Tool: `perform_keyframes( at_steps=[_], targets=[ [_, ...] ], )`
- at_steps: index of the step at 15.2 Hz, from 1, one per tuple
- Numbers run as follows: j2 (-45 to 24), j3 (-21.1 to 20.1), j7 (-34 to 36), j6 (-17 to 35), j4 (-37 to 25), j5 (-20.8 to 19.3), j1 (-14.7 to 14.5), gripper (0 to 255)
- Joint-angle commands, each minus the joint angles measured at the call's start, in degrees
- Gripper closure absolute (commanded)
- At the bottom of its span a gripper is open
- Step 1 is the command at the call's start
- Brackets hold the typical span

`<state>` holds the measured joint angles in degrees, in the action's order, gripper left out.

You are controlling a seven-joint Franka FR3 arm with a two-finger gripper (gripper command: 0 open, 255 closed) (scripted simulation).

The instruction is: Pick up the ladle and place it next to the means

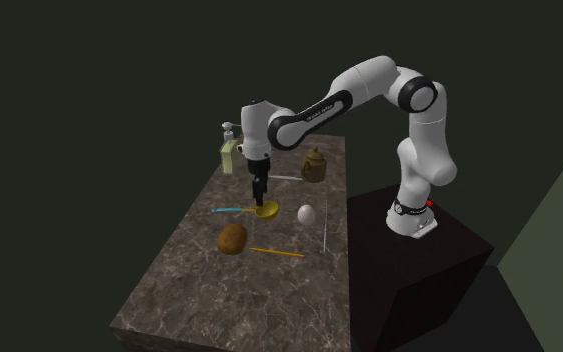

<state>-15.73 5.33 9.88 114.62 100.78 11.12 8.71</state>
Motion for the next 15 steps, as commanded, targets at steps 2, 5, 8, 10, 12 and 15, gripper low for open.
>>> perform_keyframes(
  at_steps=[2, 5, 8, 10, 12, 15],
  targets=[
    [-6.6, 0.4, 0.8, 0.3, -5.9, 1.9, 1.3, 0],
    [-10.2, 0.6, 1.1, 0.7, -8.8, 2.8, 2.0, 0],
    [-11.0, 0.4, 0.9, 2.6, -7.6, 3.1, 1.8, 0],
    [-11.5, 0.3, 0.8, 3.9, -7.0, 3.2, 1.7, 0],
    [-12.0, 0.2, 0.7, 4.9, -6.4, 3.4, 1.6, 0],
    [-12.0, 0.2, 0.7, 4.9, -6.5, 3.4, 1.6, 0]
  ],
)
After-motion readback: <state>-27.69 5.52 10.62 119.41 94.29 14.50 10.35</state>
